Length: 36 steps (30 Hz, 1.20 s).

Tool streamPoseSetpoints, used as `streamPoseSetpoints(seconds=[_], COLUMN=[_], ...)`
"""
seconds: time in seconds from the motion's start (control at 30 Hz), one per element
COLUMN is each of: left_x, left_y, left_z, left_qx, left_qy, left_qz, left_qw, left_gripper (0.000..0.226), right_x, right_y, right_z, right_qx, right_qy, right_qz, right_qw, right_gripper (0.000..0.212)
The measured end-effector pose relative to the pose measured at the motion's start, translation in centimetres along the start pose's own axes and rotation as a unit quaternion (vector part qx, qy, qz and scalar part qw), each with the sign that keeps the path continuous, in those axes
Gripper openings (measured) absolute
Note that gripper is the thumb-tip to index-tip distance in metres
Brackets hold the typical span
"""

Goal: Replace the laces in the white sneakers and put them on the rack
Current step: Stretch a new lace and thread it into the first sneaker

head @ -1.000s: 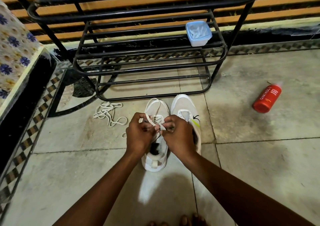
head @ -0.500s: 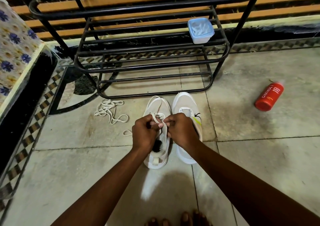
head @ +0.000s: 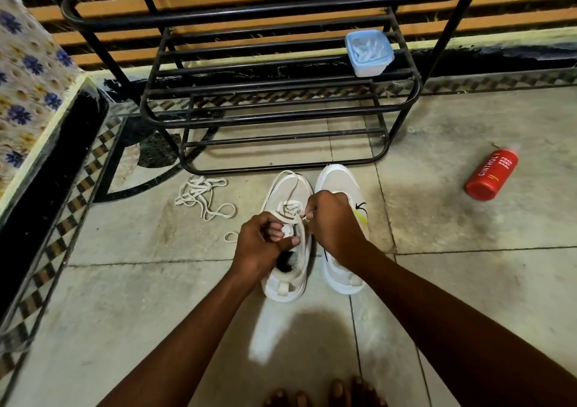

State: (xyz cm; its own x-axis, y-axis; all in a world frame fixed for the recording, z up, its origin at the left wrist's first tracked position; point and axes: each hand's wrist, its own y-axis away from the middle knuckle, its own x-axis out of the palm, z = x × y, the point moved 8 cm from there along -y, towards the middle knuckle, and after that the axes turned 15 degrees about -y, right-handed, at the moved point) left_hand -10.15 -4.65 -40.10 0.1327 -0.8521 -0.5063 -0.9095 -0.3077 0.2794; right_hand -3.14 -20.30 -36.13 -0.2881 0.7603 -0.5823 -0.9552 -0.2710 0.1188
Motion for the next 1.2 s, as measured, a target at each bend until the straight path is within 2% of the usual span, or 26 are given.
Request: streamPoseSetpoints(seconds=[0.07,0.13,0.17,0.23,0.27,0.3,0.4,0.5,0.57,0.63,0.67,0.73,0.8,0.87,0.93,0.97,1.0,1.07,1.1,1.13,1.17,1.2], left_x=[0.2,0.3,0.4,0.4,0.4,0.4,0.4,0.4,0.4,0.3,0.3,0.1,0.1,0.1,0.0,0.0,0.0,-0.1,-0.1,-0.2,-0.2,-0.2], left_y=[-0.1,0.0,0.1,0.2,0.2,0.2,0.1,-0.2,-0.3,-0.4,-0.4,-0.3,-0.4,-0.5,-0.6,-0.6,-0.6,-0.6,-0.6,-0.5,-0.5,-0.4], left_z=[0.2,0.3,0.3,0.5,0.6,0.7,0.7,1.1,1.2,1.3,1.2,1.1,1.3,1.2,1.0,0.9,0.7,0.6,0.7,0.6,0.5,0.4], left_qx=[-0.001,0.010,0.014,0.015,0.015,0.015,0.014,0.008,0.005,0.005,0.007,0.010,0.006,0.003,0.001,-0.001,-0.002,-0.006,-0.010,-0.011,-0.012,-0.012], left_qy=[0.012,0.022,0.022,0.019,0.019,0.021,0.026,0.024,0.022,0.015,0.009,-0.002,-0.006,-0.025,-0.044,-0.049,-0.054,-0.060,-0.063,-0.066,-0.068,-0.069], left_qz=[-0.002,-0.010,-0.016,-0.028,-0.034,-0.037,-0.040,-0.045,-0.047,-0.049,-0.051,-0.063,-0.067,-0.060,-0.052,-0.048,-0.046,-0.045,-0.047,-0.050,-0.050,-0.051], left_qw=[1.000,1.000,1.000,0.999,0.999,0.999,0.999,0.999,0.999,0.999,0.999,0.998,0.998,0.998,0.998,0.998,0.997,0.997,0.997,0.997,0.996,0.996], left_gripper=[0.045,0.044,0.043,0.043,0.044,0.046,0.054,0.059,0.062,0.067,0.069,0.073,0.076,0.077,0.076,0.074,0.072,0.067,0.066,0.065,0.065,0.065], right_x=[-1.2,-3.1,-4.0,-4.0,-4.1,-4.7,-7.2,-7.0,-5.4,-3.3,-2.9,-3.7,-5.7,-7.3,-8.0,-8.4,-8.7,-8.2,-8.4,-8.5,-8.1,-7.4], right_y=[0.3,1.0,1.1,1.0,1.0,0.9,0.8,0.3,0.2,0.3,0.4,0.7,1.0,1.4,1.3,1.2,1.2,1.1,1.2,1.1,1.1,1.3], right_z=[0.6,1.4,1.4,0.5,0.5,0.9,3.0,4.3,4.2,3.2,3.1,4.8,6.1,6.4,5.9,5.8,5.6,4.6,5.0,5.6,5.6,5.5], right_qx=[-0.055,-0.102,-0.092,-0.019,0.000,-0.012,-0.136,-0.206,-0.230,-0.219,-0.209,-0.251,-0.305,-0.314,-0.259,-0.219,-0.176,-0.071,-0.068,-0.107,-0.157,-0.199], right_qy=[-0.033,-0.134,-0.224,-0.417,-0.454,-0.433,-0.207,-0.022,0.146,0.320,0.363,0.344,0.253,0.147,-0.019,-0.134,-0.218,-0.416,-0.430,-0.339,-0.194,-0.060], right_qz=[-0.056,-0.113,-0.120,-0.074,-0.059,-0.063,-0.072,0.011,0.102,0.207,0.220,0.151,0.036,-0.056,-0.098,-0.105,-0.114,-0.051,-0.007,0.027,0.051,0.061], right_qw=[0.996,0.979,0.963,0.906,0.889,0.899,0.966,0.978,0.957,0.898,0.881,0.892,0.918,0.936,0.961,0.961,0.953,0.905,0.900,0.934,0.967,0.976], right_gripper=[0.012,0.011,0.013,0.017,0.017,0.017,0.016,0.012,0.012,0.016,0.020,0.020,0.015,0.017,0.017,0.018,0.024,0.028,0.025,0.020,0.015,0.009])
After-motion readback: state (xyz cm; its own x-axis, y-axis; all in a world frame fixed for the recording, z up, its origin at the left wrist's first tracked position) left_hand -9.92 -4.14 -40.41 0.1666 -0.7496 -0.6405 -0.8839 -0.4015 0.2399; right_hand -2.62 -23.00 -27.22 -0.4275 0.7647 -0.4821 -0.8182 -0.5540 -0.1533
